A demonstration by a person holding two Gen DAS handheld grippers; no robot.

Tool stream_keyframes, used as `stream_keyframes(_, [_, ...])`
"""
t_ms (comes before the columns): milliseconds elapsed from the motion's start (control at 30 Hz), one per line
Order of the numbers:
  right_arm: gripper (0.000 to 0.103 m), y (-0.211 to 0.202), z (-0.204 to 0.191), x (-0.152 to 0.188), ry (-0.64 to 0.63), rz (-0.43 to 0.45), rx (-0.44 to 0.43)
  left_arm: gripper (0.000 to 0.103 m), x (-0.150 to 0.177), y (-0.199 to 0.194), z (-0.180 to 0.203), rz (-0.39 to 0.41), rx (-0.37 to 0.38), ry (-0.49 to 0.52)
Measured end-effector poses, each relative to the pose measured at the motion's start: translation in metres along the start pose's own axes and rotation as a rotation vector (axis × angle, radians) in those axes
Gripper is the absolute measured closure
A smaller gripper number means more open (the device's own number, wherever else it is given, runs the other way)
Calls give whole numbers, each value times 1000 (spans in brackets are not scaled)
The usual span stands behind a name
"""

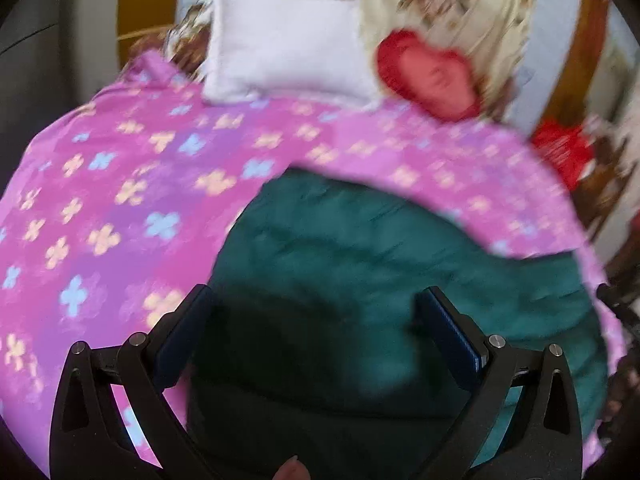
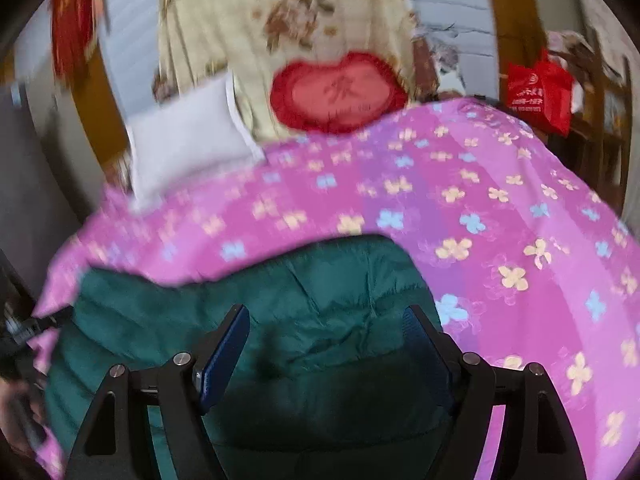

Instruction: Fold large clothes

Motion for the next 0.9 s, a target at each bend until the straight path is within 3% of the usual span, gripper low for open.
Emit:
stream_keyframes(267, [15, 58, 21, 29, 11, -190, 44, 0, 22, 33, -17, -89, 5, -58])
stream_keyframes(400, [10, 69, 25, 31, 35, -229, 39, 0, 23, 36, -18, -87, -1, -73])
stream_keyframes(500, [9, 69, 24, 30, 33, -230, 42, 0, 24, 34, -21, -114, 40, -102])
stream_keyframes(600, [10, 55, 22, 25, 22, -210, 25, 0, 29, 26, -27, -145, 129, -141])
stream_keyframes(733, [10, -13, 38, 10, 85, -23, -12, 0, 28, -6, -42, -109, 182, -160])
stream_keyframes(800, [10, -42, 52, 17, 127, 39, -42, 0, 31, -16, -45, -99, 171, -111])
stream_keyframes(900, [10, -52, 61, 38, 138, 42, -70, 0, 49, -24, -39, -116, 148, 34])
Point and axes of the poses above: each gripper's, at about its wrist camera, not at the fingertips, and y roughly the way its jaws point, z to its right, x to its underside, the point moved 9 cm from there along y, roughly the way its jaws point, and after that the axes turned 4 degrees about -z, right-handed, at the moved point
